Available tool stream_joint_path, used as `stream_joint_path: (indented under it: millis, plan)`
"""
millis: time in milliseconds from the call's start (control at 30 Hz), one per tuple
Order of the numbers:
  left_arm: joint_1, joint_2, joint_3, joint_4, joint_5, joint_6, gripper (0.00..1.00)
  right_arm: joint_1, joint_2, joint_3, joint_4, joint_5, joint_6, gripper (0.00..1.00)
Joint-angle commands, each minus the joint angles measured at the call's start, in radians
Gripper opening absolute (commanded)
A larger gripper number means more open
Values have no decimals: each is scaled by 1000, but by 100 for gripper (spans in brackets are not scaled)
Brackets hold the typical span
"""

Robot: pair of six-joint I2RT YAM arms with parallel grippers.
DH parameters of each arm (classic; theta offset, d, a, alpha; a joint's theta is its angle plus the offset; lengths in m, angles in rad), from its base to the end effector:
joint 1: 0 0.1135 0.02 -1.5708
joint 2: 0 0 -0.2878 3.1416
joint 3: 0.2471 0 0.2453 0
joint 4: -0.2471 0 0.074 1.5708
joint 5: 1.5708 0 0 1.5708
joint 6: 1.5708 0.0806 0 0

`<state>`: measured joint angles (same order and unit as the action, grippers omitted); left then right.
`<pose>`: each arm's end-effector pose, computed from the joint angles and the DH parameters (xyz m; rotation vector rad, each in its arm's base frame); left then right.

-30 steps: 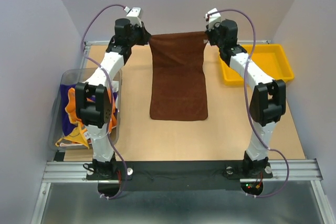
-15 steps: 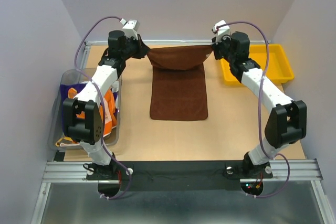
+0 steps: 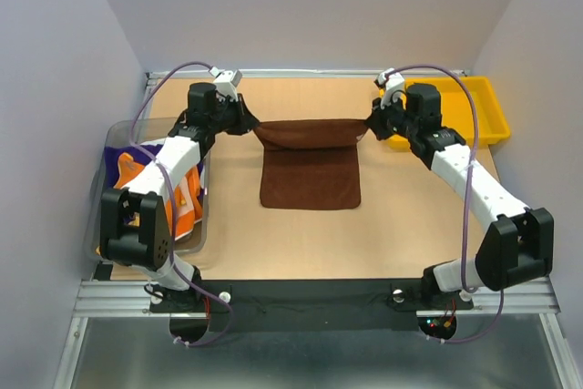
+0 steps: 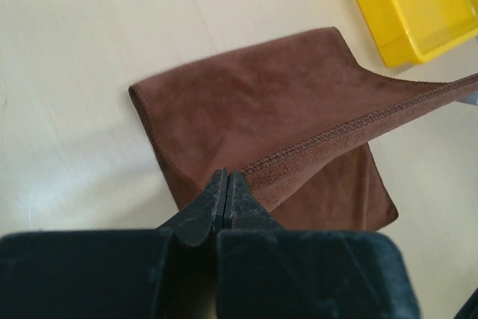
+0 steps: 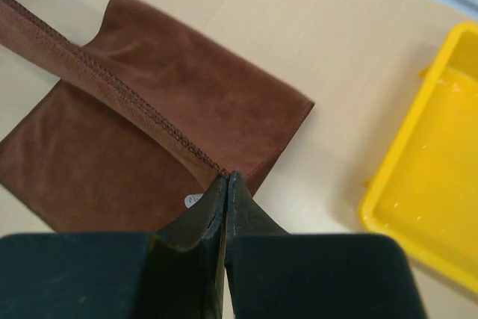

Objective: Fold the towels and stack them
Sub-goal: Fold the towel

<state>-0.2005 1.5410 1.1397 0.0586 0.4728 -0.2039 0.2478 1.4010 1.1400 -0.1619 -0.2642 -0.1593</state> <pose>0.3760 -0.1139 0.3145 0.3217 1.9136 -0.7223 0.3391 0.1075 0.3315 -0.5682 1.9094 0.3202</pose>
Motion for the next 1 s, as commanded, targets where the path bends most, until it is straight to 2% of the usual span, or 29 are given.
stream_joint_path:
  millis: [0, 267, 600, 800, 967]
  plan:
    - [12, -77, -32, -26, 10, 11, 0, -7, -62, -54, -74, -52, 73, 0]
    - [6, -104, -35, -57, 13, 31, 0, -5, -119, -132, -108, -37, 107, 1]
    - [-8, -136, -38, -167, 23, 81, 0, -7, -140, -123, -125, 0, 113, 0]
    - [-22, -170, -110, -164, 9, 61, 0, -7, -139, -149, -142, -23, 144, 0]
    - [-40, -162, -227, -122, 12, -2, 0, -7, -125, -203, -157, 3, 196, 0]
